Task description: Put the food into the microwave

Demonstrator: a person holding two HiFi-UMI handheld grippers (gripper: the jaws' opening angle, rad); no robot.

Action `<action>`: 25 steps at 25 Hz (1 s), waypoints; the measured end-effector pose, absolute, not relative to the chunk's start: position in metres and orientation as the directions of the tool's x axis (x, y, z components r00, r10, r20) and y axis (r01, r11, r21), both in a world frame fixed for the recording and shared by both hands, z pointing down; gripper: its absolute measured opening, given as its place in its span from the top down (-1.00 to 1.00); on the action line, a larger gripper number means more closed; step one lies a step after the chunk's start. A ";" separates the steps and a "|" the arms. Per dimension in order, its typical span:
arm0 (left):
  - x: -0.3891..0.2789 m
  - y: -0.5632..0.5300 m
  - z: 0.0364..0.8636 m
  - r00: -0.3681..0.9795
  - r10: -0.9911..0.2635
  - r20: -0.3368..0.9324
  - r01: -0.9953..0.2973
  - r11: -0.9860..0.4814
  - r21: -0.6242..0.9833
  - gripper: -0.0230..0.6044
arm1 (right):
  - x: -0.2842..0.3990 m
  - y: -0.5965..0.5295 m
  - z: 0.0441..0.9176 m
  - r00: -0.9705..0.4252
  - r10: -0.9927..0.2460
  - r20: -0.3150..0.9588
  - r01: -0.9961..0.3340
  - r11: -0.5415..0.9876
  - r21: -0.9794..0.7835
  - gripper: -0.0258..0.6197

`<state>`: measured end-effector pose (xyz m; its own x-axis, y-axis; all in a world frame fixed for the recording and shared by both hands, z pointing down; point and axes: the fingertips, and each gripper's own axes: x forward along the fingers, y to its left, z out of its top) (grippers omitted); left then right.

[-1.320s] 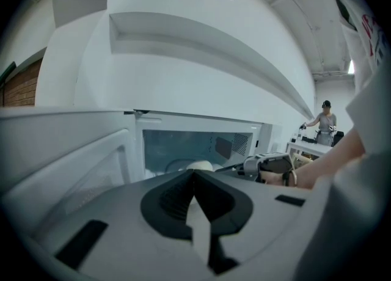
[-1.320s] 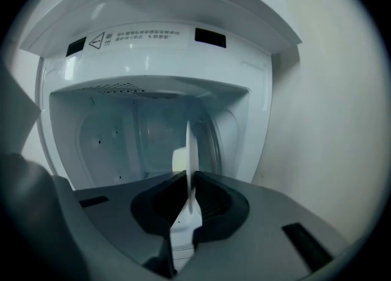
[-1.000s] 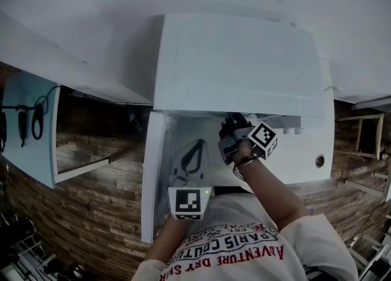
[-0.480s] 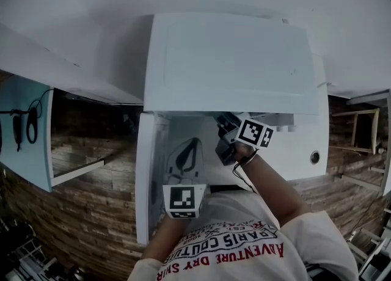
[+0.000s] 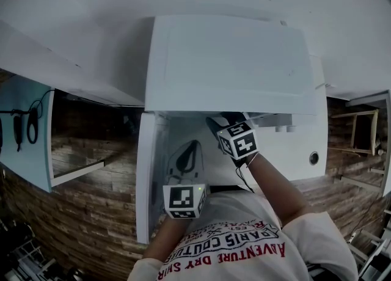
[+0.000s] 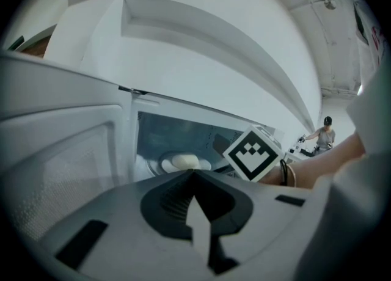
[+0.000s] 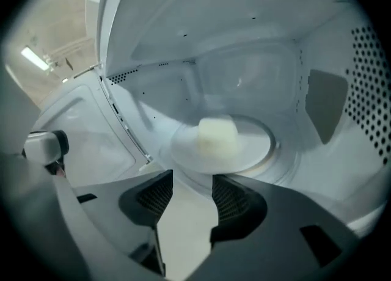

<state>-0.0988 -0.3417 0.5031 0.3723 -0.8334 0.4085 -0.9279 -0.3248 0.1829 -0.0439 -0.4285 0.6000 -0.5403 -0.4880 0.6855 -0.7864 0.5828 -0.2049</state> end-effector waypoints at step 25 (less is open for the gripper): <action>-0.093 -0.349 0.481 0.393 -0.844 0.365 -0.919 -0.358 0.163 0.91 | -0.026 -0.393 0.545 -0.489 -0.528 0.694 -0.789 0.607 -0.094 0.88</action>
